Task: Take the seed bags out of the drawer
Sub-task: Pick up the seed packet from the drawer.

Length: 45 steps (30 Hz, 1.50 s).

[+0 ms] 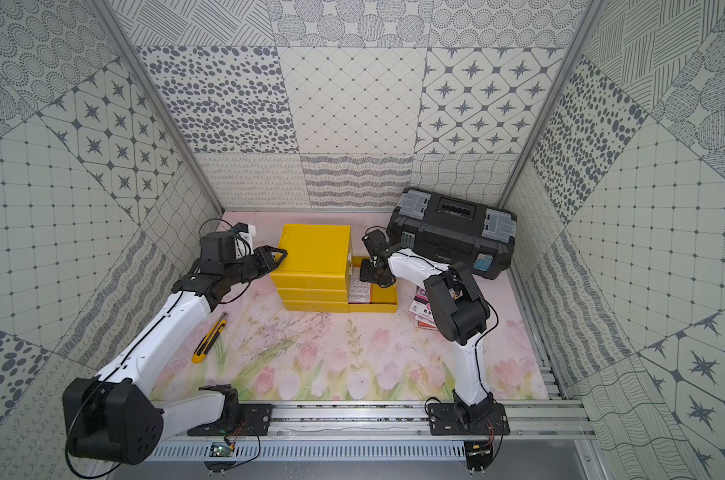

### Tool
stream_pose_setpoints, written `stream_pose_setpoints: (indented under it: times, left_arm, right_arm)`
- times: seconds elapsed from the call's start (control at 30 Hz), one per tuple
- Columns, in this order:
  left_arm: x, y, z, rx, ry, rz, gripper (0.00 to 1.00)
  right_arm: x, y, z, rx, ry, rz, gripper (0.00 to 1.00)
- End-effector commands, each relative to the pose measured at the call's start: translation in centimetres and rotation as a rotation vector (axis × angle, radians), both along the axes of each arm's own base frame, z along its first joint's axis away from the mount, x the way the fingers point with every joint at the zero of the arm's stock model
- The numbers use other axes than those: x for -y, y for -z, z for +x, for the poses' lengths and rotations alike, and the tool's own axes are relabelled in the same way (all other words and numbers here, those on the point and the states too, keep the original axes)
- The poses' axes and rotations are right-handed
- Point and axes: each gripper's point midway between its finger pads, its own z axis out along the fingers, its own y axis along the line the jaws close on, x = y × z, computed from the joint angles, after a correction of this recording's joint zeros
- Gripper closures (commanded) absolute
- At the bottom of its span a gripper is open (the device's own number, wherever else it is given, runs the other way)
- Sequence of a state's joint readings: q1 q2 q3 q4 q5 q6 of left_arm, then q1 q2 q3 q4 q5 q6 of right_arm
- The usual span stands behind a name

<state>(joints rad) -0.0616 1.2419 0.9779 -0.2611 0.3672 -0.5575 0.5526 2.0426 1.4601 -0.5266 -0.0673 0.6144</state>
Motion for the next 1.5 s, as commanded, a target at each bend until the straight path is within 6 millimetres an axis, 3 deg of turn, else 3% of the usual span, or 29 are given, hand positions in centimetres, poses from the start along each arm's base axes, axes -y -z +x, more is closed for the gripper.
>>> stream_pose_setpoints:
  times: [0.0, 0.5, 0.7, 0.83, 1.23, 1.47]
  left_arm:
    - [0.2, 7.3, -6.8, -0.411, 0.041, -0.001, 0.57]
    - [0.2, 7.3, -6.7, -0.41, 0.042, 0.001, 0.57]
    - [0.2, 7.3, -6.8, -0.412, 0.041, 0.001, 0.57]
    - [0.2, 7.3, -6.8, -0.41, 0.041, 0.001, 0.57]
    - [0.1, 7.2, -6.9, -0.411, 0.039, 0.005, 0.57]
    - [0.1, 7.2, -6.9, -0.409, 0.038, 0.006, 0.57]
  right_arm:
    - [-0.4, 1.3, -0.1, -0.013, 0.0, -0.002, 0.49]
    - [-3.2, 3.7, -0.7, -0.084, 0.013, 0.142, 0.52]
    - [-4.1, 3.7, -0.8, -0.09, 0.02, 0.21, 0.6]
    - [-4.2, 3.4, -0.9, -0.086, 0.026, 0.229, 0.71]
    - [-3.7, 1.7, -0.7, -0.042, 0.04, 0.236, 0.99]
    - [-2.7, -1.4, -0.5, 0.016, 0.041, 0.223, 1.0]
